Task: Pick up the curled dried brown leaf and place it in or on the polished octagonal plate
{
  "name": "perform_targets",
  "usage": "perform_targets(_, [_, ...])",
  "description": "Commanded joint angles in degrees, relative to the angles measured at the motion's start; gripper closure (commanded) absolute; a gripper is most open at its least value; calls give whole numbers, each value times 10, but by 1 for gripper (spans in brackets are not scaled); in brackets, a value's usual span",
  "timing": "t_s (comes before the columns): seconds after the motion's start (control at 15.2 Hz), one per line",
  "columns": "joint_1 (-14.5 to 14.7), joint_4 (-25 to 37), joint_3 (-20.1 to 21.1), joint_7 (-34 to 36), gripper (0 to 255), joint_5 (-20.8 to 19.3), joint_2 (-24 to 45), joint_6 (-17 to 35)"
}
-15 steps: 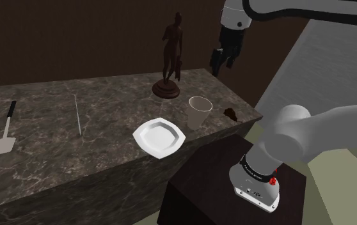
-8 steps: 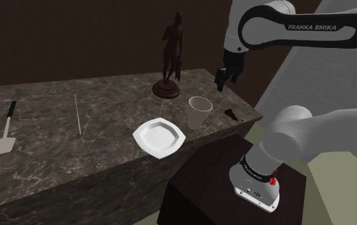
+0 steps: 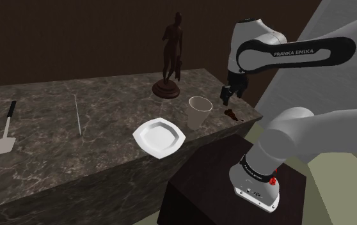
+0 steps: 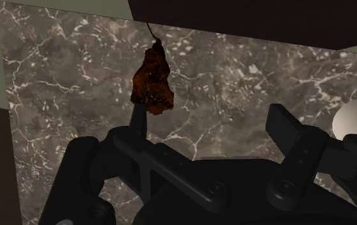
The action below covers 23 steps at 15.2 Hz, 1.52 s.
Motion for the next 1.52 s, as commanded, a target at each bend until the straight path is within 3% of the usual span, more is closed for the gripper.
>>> perform_targets(0.0, [-17, -25, -13, 3, 0, -19, 11, 29])
perform_targets(0.33, [-75, -75, -56, 5, 0, -81, 54, 106])
perform_targets(0.86, [-101, -110, -78, 15, 0, -124, 106, 193])
perform_targets(1.39, [-101, -109, -78, 15, 0, -124, 106, 193])
perform_targets(1.45, [-101, -109, -78, 15, 255, -124, 106, 193])
